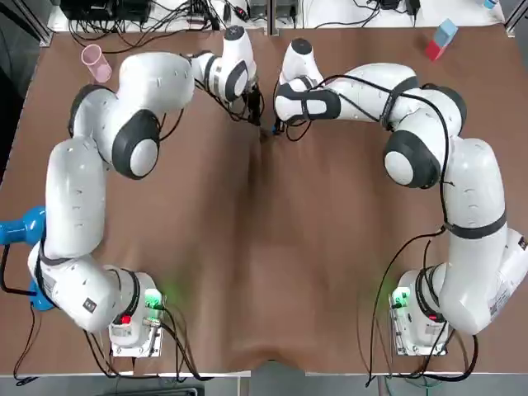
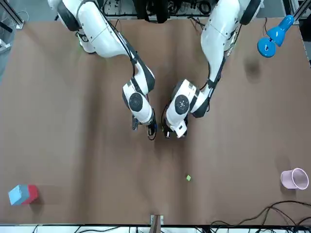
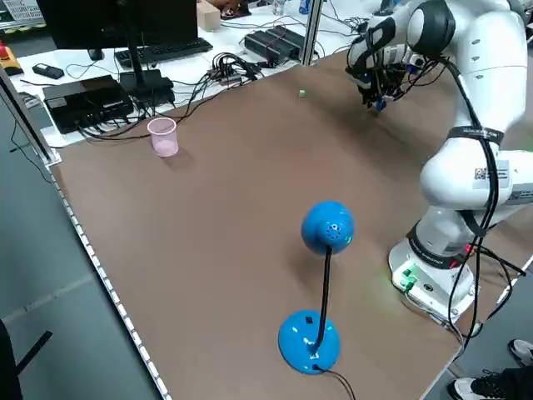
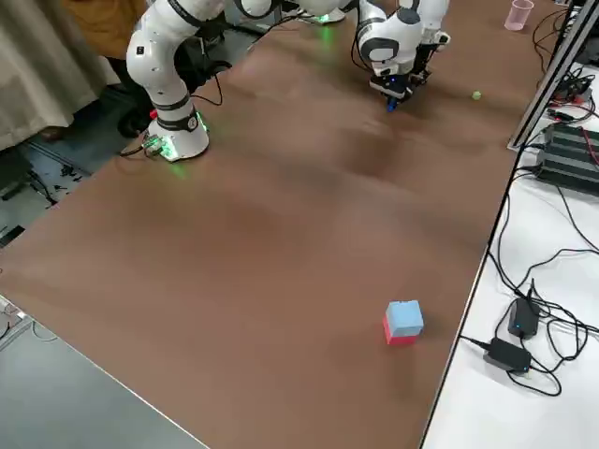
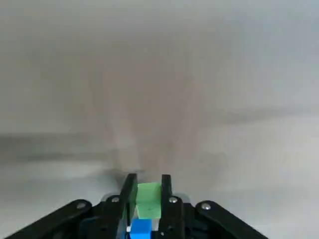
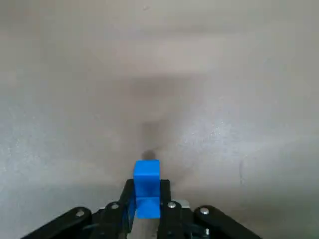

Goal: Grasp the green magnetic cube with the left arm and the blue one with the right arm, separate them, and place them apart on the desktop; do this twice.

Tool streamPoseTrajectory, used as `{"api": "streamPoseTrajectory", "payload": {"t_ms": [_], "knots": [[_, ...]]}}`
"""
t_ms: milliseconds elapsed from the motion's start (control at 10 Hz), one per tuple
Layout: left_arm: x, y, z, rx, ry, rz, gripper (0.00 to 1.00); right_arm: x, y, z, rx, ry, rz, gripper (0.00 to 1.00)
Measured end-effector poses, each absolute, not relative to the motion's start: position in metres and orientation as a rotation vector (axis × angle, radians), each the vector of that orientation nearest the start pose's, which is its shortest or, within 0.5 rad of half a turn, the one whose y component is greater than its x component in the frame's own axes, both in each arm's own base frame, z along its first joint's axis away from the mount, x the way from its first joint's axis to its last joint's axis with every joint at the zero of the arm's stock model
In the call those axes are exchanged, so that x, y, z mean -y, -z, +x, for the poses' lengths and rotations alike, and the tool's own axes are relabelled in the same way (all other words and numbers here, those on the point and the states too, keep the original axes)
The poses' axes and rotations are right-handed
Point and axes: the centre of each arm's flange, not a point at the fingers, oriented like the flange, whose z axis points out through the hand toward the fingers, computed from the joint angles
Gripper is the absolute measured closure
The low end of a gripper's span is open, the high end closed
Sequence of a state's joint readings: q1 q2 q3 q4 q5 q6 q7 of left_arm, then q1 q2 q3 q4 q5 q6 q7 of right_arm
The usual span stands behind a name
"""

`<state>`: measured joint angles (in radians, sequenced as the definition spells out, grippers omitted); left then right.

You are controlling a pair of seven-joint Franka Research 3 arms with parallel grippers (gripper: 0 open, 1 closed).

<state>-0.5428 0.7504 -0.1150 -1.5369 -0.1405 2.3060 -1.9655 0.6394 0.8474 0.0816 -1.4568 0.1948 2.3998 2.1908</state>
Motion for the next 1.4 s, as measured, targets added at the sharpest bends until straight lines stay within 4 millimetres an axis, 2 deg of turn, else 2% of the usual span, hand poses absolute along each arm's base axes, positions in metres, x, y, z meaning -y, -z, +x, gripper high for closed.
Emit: {"api": "streamPoseTrajectory", "payload": {"t_ms": [200,300,400,500,600,700,800,1000,1400], "knots": [[0.389,-0.241,0.571,1.915,-0.35,-2.37,0.77,-0.474,-0.188,0.555,-2.2,-0.281,-2.057,0.77],[0.372,-0.255,0.563,1.821,-0.393,-2.344,0.77,-0.474,-0.188,0.555,-2.2,-0.281,-2.057,0.77],[0.363,-0.267,0.545,1.747,-0.424,-2.315,0.77,-0.474,-0.188,0.555,-2.2,-0.281,-2.057,0.77],[0.362,-0.273,0.515,1.677,-0.448,-2.289,0.77,-0.474,-0.187,0.555,-2.201,-0.281,-2.058,0.77],[0.367,-0.275,0.473,1.598,-0.461,-2.283,0.77,-0.474,-0.187,0.555,-2.201,-0.281,-2.058,0.76],[0.372,-0.278,0.429,1.529,-0.459,-2.28,0.77,-0.474,-0.187,0.555,-2.202,-0.281,-2.059,0.63],[0.373,-0.28,0.395,1.483,-0.446,-2.264,0.77,-0.474,-0.187,0.555,-2.202,-0.281,-2.059,0.48],[0.379,-0.277,0.35,1.381,-0.449,-2.213,0.77,-0.474,-0.187,0.555,-2.201,-0.281,-2.059,0.21],[0.406,-0.262,0.262,1.15,-0.464,-2.139,0.77,-0.47,-0.194,0.56,-2.181,-0.274,-2.063,0.21]]}}
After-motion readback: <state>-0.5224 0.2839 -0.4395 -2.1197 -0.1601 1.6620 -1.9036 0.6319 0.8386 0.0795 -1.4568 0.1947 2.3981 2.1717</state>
